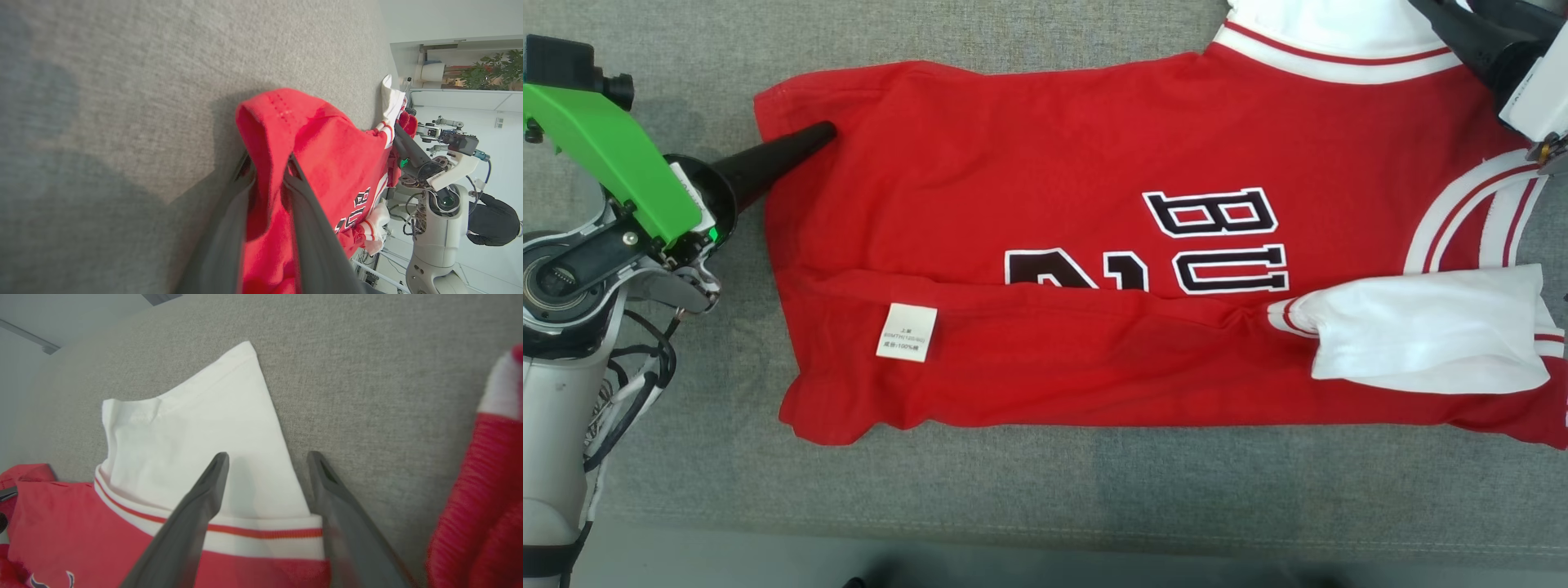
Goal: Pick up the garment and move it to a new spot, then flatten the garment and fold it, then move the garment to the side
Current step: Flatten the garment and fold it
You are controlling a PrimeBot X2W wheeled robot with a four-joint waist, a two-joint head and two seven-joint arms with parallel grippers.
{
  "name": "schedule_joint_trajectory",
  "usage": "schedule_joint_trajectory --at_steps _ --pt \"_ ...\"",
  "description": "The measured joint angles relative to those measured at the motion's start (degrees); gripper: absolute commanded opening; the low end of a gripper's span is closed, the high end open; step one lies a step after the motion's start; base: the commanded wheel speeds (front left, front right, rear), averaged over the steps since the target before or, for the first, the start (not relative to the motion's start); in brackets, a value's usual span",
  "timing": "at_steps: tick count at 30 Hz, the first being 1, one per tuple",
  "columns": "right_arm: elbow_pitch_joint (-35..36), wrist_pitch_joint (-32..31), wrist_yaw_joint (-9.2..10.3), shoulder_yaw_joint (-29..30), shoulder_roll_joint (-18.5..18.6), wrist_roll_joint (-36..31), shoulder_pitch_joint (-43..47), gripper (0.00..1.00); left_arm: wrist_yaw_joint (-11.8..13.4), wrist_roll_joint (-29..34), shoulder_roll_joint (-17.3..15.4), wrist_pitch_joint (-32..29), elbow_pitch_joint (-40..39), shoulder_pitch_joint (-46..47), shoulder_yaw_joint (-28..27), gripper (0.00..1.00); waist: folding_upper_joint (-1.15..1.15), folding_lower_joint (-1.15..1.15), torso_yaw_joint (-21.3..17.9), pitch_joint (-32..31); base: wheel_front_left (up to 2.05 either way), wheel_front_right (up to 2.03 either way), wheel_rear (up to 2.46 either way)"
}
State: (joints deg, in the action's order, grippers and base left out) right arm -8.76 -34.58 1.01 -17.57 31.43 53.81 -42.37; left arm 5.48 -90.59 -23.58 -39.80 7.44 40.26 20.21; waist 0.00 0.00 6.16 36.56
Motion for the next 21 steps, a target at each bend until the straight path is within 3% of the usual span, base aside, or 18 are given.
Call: schedule_joint_trajectory --at_steps 8,10,21 --pt "-0.4 -1.9 -0.46 -0.8 0.1 0.1 -1.1 1.0 -0.5 0.0 0.7 0.0 0.3 0.0 0.4 0.09 0.0 0.0 0.7 -0.2 0.0 0.0 0.0" --pt "-0.3 -2.3 -0.42 -0.6 0.4 0.1 -1.8 1.0 -0.5 0.0 0.7 0.0 0.1 0.0 0.5 0.0 0.0 0.0 0.8 0.0 0.0 0.0 0.0" --pt "-1.0 -5.9 0.16 -1.9 2.7 -1.0 -3.8 1.0 -1.4 0.0 1.2 0.0 0.1 0.0 0.5 0.02 0.0 0.0 1.5 0.5 0.0 0.0 0.0"
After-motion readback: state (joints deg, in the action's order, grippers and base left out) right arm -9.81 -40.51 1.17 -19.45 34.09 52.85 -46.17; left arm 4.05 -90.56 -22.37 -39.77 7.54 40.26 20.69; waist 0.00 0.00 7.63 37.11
